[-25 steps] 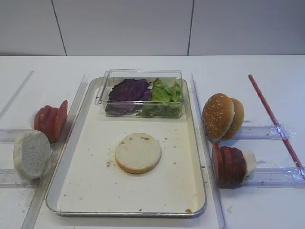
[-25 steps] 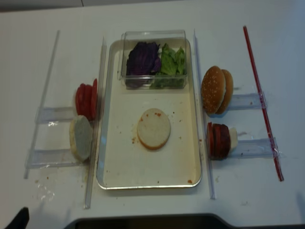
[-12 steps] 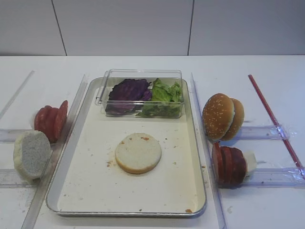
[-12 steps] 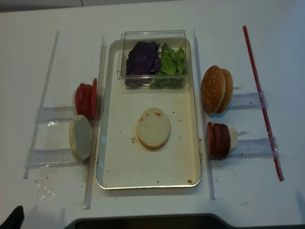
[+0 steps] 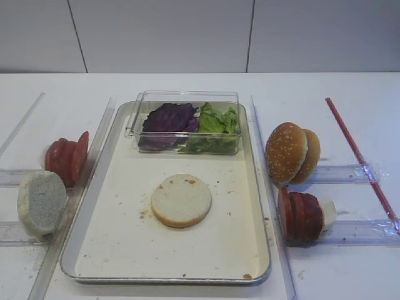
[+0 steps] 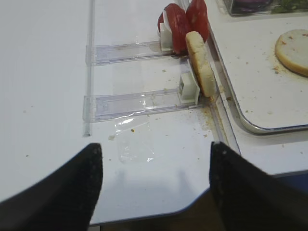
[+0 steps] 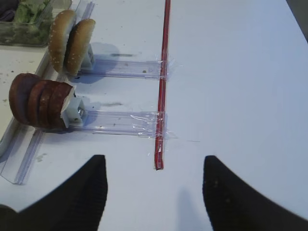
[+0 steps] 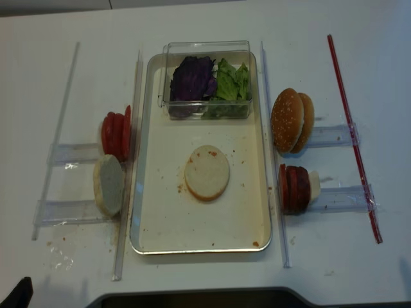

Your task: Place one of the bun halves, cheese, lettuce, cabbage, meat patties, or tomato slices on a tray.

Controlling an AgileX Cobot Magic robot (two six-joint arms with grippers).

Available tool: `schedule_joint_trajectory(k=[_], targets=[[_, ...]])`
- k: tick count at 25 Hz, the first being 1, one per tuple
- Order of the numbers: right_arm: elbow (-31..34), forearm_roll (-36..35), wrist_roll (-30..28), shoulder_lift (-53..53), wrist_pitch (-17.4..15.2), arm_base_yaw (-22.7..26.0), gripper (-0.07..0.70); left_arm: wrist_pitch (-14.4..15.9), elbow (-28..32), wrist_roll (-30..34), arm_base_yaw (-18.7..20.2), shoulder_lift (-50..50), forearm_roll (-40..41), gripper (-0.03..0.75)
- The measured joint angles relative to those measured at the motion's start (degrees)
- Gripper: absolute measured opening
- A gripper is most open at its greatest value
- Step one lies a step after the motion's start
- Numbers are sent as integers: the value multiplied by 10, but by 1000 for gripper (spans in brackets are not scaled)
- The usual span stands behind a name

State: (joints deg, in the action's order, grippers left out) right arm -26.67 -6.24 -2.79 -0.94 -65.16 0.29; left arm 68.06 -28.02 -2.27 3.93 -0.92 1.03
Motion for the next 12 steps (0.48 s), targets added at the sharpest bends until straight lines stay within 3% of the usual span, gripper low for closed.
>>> schedule_joint_trajectory(k=[12], targets=[[0,0,0,0,0,0,454,1,0,0,0,0,0,437]])
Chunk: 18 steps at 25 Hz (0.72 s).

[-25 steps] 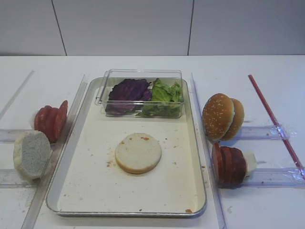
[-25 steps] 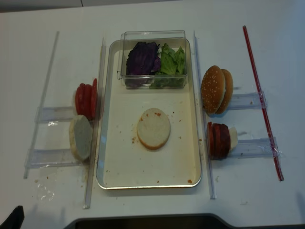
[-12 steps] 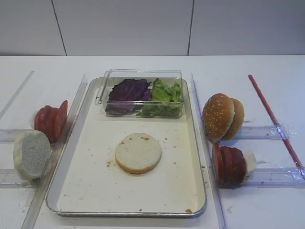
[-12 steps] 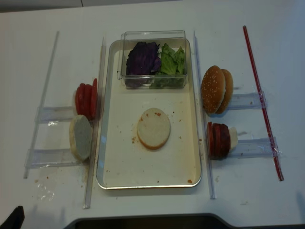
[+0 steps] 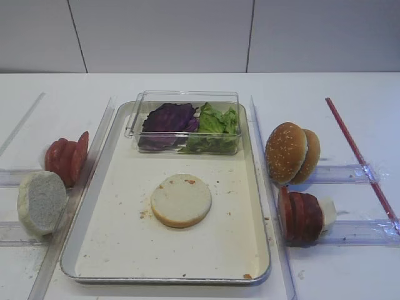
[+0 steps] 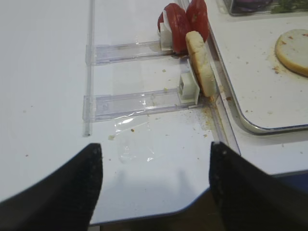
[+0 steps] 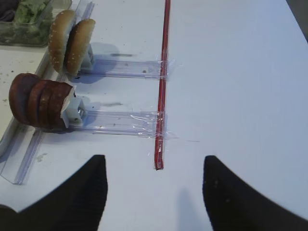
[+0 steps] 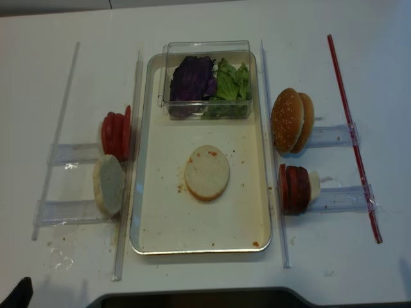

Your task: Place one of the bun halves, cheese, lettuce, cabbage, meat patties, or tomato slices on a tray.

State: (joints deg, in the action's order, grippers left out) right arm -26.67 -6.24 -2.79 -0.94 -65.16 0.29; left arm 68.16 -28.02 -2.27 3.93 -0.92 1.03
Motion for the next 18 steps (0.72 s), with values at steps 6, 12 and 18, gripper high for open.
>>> schedule_joint_trajectory(k=[6,12,18], targets=[[0,0,0,0,0,0,454,0,0,0,0,0,0,437],[0,0,0,0,0,0,454,0,0,0,0,0,0,437],[0,0,0,0,0,0,454,0,0,-1,0,0,0,437]])
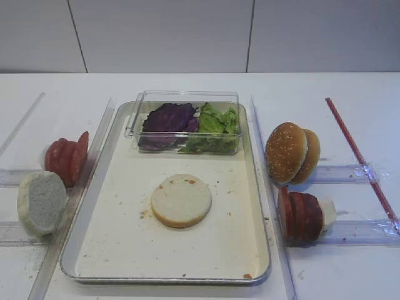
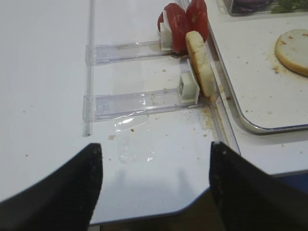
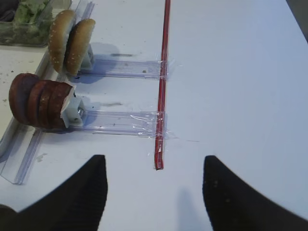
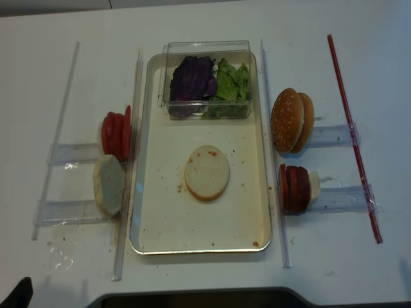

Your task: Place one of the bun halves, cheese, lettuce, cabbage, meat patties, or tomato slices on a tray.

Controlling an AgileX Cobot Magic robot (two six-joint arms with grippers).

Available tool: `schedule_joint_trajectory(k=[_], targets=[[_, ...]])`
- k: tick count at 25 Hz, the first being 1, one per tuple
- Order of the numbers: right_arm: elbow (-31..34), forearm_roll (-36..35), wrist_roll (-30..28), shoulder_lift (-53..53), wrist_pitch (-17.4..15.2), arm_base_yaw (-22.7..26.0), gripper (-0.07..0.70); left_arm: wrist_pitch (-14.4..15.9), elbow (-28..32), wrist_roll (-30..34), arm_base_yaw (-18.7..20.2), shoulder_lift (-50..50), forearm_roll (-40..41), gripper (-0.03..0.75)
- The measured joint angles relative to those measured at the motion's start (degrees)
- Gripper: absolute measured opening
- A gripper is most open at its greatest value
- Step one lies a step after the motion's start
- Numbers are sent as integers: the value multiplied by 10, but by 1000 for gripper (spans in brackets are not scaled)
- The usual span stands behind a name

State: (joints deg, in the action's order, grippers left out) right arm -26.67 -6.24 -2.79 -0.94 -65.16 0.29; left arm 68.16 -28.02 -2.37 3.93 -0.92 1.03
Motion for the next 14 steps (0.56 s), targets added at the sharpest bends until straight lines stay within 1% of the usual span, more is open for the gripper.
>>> schedule_joint_trajectory(k=[14], targets=[[0,0,0,0,0,0,454,0,0,0,0,0,0,437]])
